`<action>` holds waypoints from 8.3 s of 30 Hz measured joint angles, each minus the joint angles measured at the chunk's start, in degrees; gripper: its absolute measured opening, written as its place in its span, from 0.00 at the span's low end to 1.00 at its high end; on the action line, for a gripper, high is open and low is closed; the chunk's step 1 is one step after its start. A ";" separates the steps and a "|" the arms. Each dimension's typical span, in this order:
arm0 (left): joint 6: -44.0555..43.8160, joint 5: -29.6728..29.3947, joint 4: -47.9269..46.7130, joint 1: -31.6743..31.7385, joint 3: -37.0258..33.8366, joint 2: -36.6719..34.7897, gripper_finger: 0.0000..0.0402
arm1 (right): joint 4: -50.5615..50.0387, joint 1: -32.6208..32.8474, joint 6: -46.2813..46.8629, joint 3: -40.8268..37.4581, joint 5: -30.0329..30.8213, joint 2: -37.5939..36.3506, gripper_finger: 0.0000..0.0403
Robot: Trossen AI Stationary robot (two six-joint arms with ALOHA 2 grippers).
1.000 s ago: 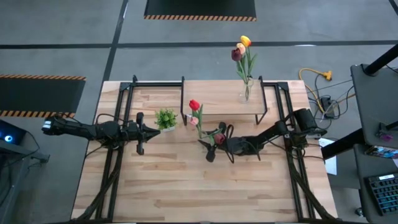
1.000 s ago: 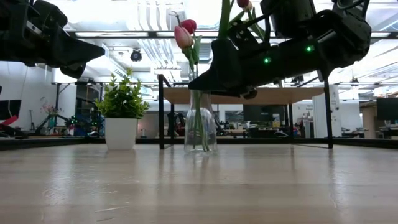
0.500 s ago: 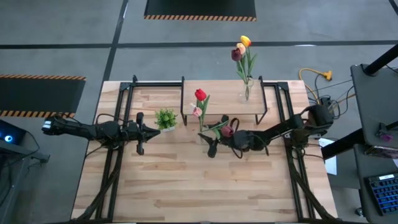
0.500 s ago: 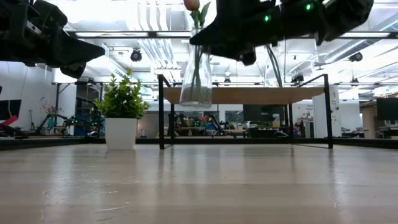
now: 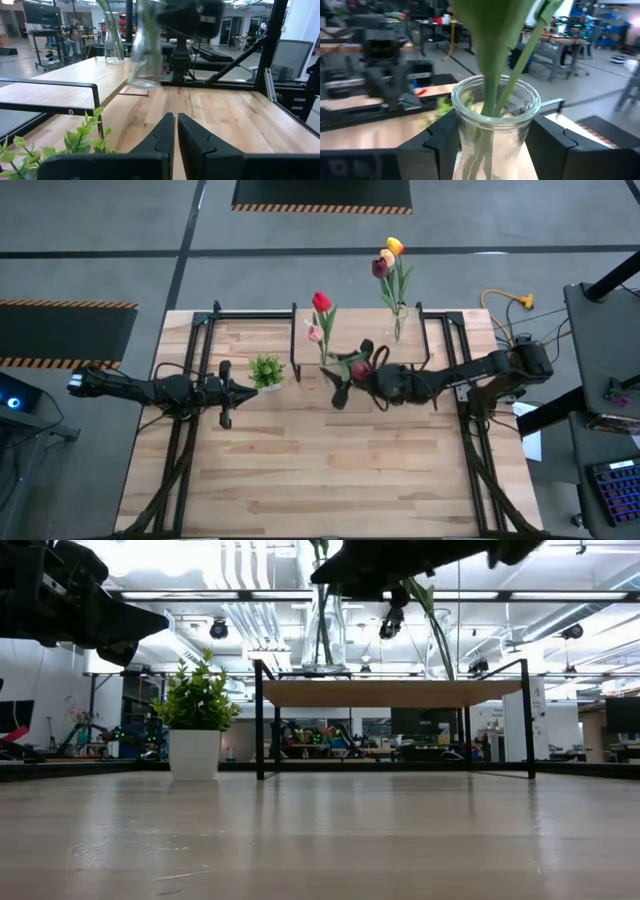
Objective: Pick and place flowers into a vace then onto a shelf
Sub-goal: Put the flower vase on the shelf, then return to Home Position
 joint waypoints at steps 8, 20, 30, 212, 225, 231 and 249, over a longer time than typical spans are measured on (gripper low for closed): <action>0.01 0.00 0.02 -0.02 0.00 0.00 0.01 | -4.86 -5.93 1.14 5.23 -0.01 0.07 0.45; 0.00 0.01 0.02 -0.01 0.00 0.00 0.01 | -4.97 -14.67 5.66 5.69 -0.37 0.11 0.45; 0.00 0.01 0.02 -0.01 0.00 0.00 0.01 | -8.12 -17.40 6.94 5.58 -4.99 0.32 0.45; -0.45 13.44 -9.88 12.74 -1.97 -4.99 0.01 | -31.79 3.47 -1.26 -50.31 -15.04 -85.33 0.03; -0.45 13.44 -9.88 12.72 -1.97 -4.37 0.01 | -31.80 3.47 -1.26 -50.31 -15.04 -85.33 0.03; -0.45 13.44 -9.88 12.74 -1.97 -4.37 0.01 | -31.79 3.47 -1.26 -50.31 -15.04 -85.33 0.03; -0.45 13.44 -9.88 12.72 -1.97 -4.37 0.01 | -31.79 3.47 -1.26 -50.31 -15.04 -85.33 0.03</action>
